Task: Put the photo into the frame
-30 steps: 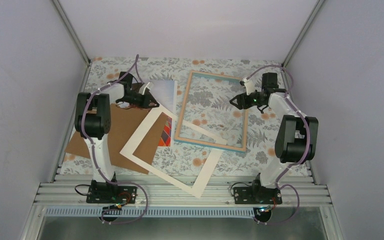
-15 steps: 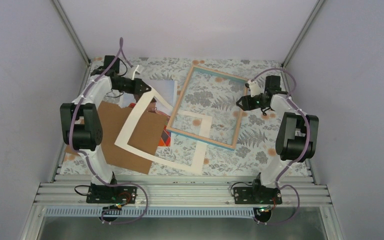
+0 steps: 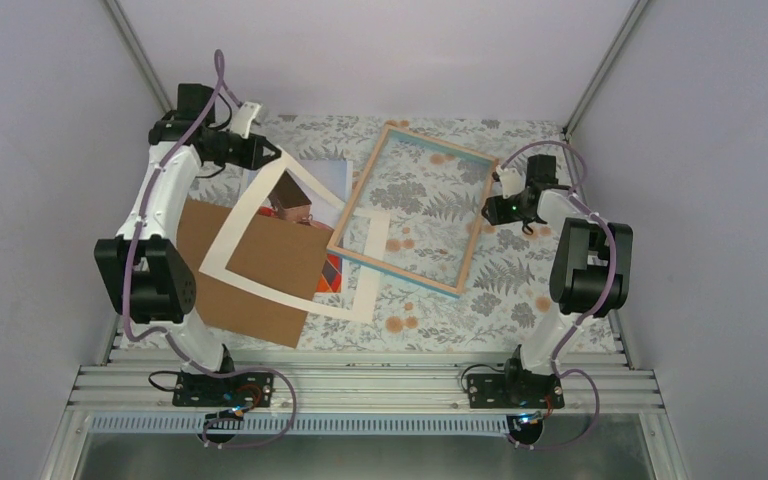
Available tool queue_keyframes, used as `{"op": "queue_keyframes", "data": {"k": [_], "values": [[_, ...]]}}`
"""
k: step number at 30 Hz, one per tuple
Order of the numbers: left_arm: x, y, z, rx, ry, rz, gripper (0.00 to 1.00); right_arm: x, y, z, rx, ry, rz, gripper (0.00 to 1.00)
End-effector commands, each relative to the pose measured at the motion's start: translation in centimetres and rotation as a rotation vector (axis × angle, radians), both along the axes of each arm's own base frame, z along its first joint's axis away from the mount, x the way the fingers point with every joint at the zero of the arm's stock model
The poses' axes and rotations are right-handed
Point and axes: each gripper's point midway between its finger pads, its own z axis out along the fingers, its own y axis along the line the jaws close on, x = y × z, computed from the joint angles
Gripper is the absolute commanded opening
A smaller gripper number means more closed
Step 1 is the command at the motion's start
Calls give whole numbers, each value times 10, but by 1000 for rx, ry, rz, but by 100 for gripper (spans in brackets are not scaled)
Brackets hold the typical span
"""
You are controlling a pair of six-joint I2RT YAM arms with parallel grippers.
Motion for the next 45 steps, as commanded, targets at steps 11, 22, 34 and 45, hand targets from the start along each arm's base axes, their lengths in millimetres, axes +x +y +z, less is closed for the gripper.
{"op": "queue_keyframes", "data": {"k": [11, 22, 34, 45], "values": [[5, 54, 113, 209, -330, 252, 2, -4, -29, -21, -83, 25, -56, 52], [2, 57, 198, 168, -534, 325, 2, -3, -31, -13, -72, 10, -56, 51], [13, 79, 275, 276, -786, 452, 2, 0, -25, 7, -43, -26, -47, 52], [51, -32, 293, 235, -1083, 248, 2, 8, -3, 60, 147, -120, -28, 59]]}}
